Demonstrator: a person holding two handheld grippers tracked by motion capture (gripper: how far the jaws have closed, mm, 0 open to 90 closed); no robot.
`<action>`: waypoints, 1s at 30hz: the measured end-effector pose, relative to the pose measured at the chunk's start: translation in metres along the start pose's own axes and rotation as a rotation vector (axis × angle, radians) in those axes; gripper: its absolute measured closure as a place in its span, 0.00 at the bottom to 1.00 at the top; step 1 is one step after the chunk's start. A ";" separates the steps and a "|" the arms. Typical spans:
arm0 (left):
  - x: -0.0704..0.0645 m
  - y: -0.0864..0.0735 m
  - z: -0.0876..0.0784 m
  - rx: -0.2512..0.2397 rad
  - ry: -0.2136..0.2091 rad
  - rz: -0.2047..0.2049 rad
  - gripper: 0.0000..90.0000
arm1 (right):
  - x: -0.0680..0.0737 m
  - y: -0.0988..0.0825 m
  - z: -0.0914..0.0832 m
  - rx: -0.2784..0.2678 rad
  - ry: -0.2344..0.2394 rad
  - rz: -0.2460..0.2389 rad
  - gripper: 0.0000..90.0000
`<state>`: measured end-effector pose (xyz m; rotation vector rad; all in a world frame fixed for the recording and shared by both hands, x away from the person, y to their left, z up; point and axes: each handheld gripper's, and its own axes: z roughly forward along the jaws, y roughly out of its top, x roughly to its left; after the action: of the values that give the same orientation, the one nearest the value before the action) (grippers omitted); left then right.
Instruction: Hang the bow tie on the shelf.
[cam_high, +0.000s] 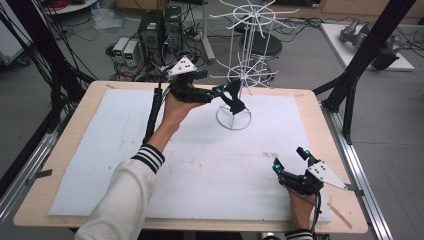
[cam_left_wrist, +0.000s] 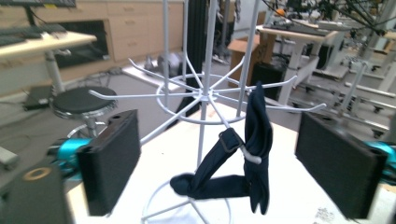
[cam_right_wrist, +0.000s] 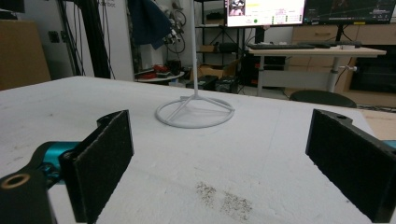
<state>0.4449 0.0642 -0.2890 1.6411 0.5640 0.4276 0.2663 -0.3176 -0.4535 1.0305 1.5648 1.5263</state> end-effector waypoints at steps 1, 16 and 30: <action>0.000 -0.001 -0.005 -0.011 0.002 -0.002 0.14 | 0.000 0.000 0.000 -0.001 0.001 -0.002 0.07; 0.004 -0.051 -0.091 -0.055 0.056 0.016 0.14 | 0.000 0.000 0.000 -0.001 -0.006 -0.011 0.07; 0.003 -0.114 -0.176 -0.090 0.190 0.024 0.14 | 0.001 0.000 0.000 0.001 -0.008 -0.010 0.07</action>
<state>0.3322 0.2185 -0.3765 1.5318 0.6582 0.6226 0.2662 -0.3167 -0.4534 1.0264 1.5638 1.5126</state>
